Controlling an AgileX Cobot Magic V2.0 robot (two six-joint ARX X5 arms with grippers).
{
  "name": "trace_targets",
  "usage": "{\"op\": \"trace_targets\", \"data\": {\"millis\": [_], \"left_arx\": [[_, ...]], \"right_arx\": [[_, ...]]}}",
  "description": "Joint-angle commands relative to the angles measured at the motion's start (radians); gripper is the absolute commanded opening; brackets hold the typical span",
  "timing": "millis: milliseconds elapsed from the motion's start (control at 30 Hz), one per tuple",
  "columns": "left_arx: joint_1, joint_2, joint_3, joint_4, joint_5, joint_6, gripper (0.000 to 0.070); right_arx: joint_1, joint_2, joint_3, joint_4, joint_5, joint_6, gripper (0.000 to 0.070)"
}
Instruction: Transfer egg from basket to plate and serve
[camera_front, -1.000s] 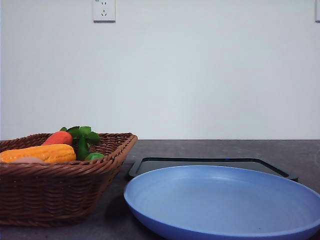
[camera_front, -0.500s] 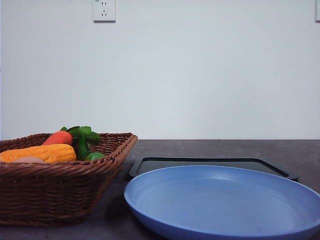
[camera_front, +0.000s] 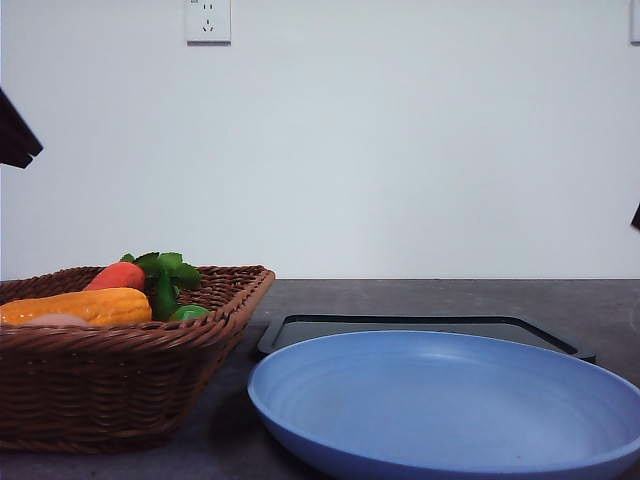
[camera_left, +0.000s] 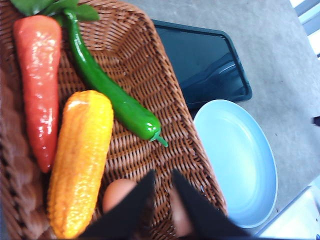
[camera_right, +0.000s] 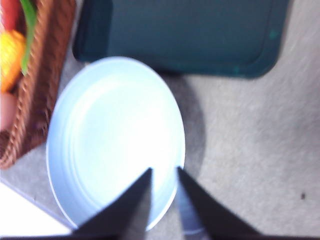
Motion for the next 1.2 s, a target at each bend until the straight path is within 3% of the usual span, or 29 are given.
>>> {"op": "trace_targets", "data": {"millis": [0, 167, 633, 833, 967, 1100, 1167], "left_arx": [[-0.006, 0.006, 0.014, 0.011, 0.003, 0.013, 0.0198], [-0.01, 0.006, 0.014, 0.011, 0.003, 0.012, 0.0305], [-0.01, 0.006, 0.014, 0.01, 0.003, 0.009, 0.0309], [-0.01, 0.006, 0.014, 0.011, 0.002, 0.013, 0.0309], [-0.011, 0.006, 0.014, 0.009, 0.003, 0.004, 0.0321], [-0.032, 0.006, 0.014, 0.009, 0.004, -0.019, 0.0408], [-0.051, 0.006, 0.014, 0.005, 0.004, -0.029, 0.0415]], "right_arx": [[0.012, 0.036, 0.014, 0.008, 0.0, -0.02, 0.0165], [0.055, 0.146, 0.014, 0.051, 0.028, -0.022, 0.0165], [0.146, 0.443, 0.014, 0.208, 0.029, -0.018, 0.0147], [0.147, 0.452, 0.014, 0.232, 0.029, -0.017, 0.0001], [0.141, 0.438, 0.015, 0.208, 0.03, -0.014, 0.0], [0.117, 0.379, 0.015, 0.149, 0.03, -0.021, 0.0], [0.105, 0.336, 0.015, 0.132, 0.03, -0.022, 0.0]]}}
